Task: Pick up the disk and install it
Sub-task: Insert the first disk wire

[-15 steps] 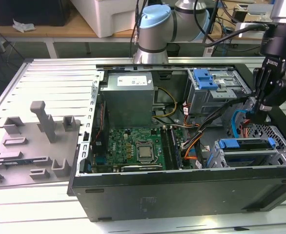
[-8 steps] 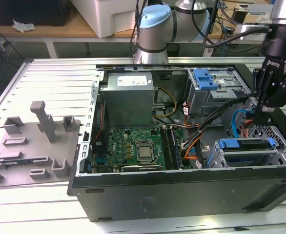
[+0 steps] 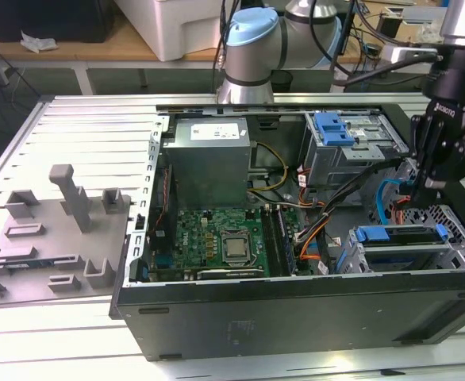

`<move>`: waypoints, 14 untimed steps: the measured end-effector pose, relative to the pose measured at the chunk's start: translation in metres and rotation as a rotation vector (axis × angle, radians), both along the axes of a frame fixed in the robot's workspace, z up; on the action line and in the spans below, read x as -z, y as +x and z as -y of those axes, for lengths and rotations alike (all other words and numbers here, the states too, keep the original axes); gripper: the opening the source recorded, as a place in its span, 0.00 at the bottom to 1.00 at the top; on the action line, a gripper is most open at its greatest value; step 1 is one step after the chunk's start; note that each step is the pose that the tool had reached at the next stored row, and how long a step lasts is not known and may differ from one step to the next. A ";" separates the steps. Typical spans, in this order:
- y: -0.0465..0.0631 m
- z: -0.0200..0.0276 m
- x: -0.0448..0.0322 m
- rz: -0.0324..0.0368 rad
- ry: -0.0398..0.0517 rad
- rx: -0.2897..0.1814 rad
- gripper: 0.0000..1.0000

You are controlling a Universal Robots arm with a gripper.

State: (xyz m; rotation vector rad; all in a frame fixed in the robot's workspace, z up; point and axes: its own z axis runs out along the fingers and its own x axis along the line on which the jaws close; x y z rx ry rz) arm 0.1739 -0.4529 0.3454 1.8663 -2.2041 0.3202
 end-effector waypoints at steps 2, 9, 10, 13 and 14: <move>-0.001 0.0019 0.0000 0.0022 0.0045 -0.001 0.17; -0.006 0.0098 0.0000 0.0127 0.0236 -0.007 0.17; -0.007 0.0107 0.0000 0.0143 0.0266 -0.007 0.17; -0.008 0.0131 -0.0002 0.0194 0.0377 -0.011 0.17; -0.008 0.0134 -0.0004 0.0208 0.0399 -0.013 0.17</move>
